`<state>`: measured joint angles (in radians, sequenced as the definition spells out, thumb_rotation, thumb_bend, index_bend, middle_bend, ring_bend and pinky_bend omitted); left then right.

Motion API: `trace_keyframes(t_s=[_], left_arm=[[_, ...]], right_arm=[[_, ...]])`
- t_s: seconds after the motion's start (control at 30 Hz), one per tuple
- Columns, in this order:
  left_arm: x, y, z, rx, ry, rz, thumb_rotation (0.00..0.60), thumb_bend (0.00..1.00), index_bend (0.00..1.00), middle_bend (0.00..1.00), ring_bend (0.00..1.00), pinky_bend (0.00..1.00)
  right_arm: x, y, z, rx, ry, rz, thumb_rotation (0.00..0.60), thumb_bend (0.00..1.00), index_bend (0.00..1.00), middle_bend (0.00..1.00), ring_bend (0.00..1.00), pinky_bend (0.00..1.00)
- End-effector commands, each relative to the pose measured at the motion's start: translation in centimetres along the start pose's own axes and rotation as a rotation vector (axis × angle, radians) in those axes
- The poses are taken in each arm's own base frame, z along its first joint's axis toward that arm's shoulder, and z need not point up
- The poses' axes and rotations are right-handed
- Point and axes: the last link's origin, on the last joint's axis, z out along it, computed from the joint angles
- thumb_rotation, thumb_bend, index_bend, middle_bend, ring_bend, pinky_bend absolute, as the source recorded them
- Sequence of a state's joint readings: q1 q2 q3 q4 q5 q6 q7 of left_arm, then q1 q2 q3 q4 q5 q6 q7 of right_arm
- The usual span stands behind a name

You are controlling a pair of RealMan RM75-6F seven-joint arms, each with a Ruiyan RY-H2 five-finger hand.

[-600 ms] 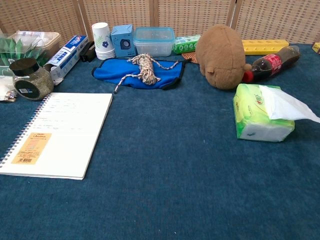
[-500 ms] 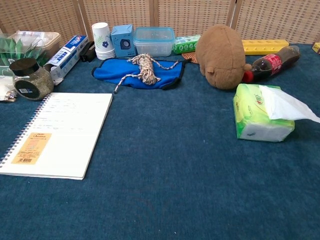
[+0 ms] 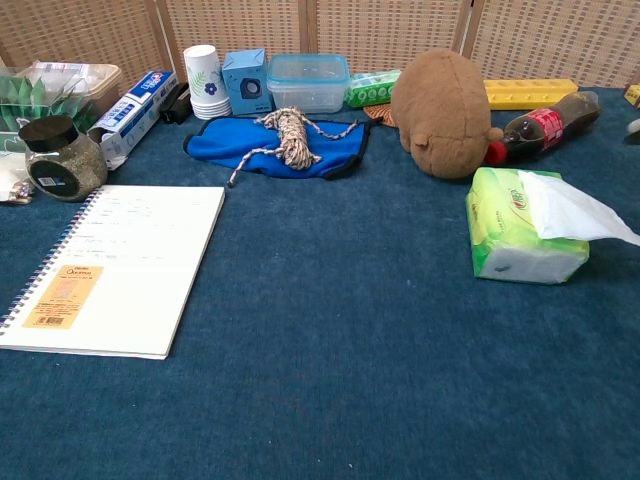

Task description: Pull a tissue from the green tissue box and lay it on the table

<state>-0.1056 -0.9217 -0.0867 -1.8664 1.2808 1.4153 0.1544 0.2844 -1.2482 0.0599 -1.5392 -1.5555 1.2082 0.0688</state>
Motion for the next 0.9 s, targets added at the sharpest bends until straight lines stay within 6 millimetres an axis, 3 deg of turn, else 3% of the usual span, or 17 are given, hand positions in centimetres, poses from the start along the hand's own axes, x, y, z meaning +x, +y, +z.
trace_keyframes(t_s=[0.03,0.2,0.37,0.5,0.63,0.8,0.9], left_arm=[[0.0,-0.2,0.1,0.015,0.0,0.001,0.6,0.3,0.0,0.0,0.0,0.0],[-0.1,-0.6,0.3,0.034,0.0,0.0,0.6,0.3,0.0,0.0,0.0,0.0],[0.0,-0.9,0.2,0.047,0.003,-0.001,0.6,0.3,0.0,0.0,0.0,0.0],[0.0,-1.2,0.2,0.056,0.006,-0.002,0.6,0.3,0.0,0.0,0.0,0.0],[-0.1,-1.2,0.1,0.059,0.002,-0.002,0.6,0.3,0.0,0.0,0.0,0.0],[-0.1,-1.1,0.1,0.056,0.003,-0.002,0.6,0.3,0.0,0.0,0.0,0.0],[-0.2,-1.0,0.1,0.054,0.001,0.0,0.6,0.3,0.0,0.0,0.0,0.0]], right_arm=[[-1.1,-0.9,2.6,0.053,-0.05,-0.012,0.6,0.0,0.1,0.05,0.01,0.16],[-2.3,-1.3,4.4,0.066,-0.075,-0.043,0.6,0.0,0.1,0.05,0.02,0.16],[-2.9,-1.5,5.5,0.075,-0.03,-0.038,0.6,0.01,0.2,0.16,0.12,0.2],[-3.4,-1.7,5.8,0.102,0.023,-0.038,0.6,0.2,0.35,0.33,0.28,0.28],[-3.7,-1.7,5.9,0.115,0.074,-0.041,0.6,0.39,0.47,0.43,0.37,0.32],[-3.6,-1.8,6.1,0.131,0.149,-0.068,0.6,0.44,0.63,0.56,0.48,0.38],[-3.7,-1.8,6.1,0.132,0.166,-0.077,0.6,0.42,0.65,0.58,0.5,0.38]])
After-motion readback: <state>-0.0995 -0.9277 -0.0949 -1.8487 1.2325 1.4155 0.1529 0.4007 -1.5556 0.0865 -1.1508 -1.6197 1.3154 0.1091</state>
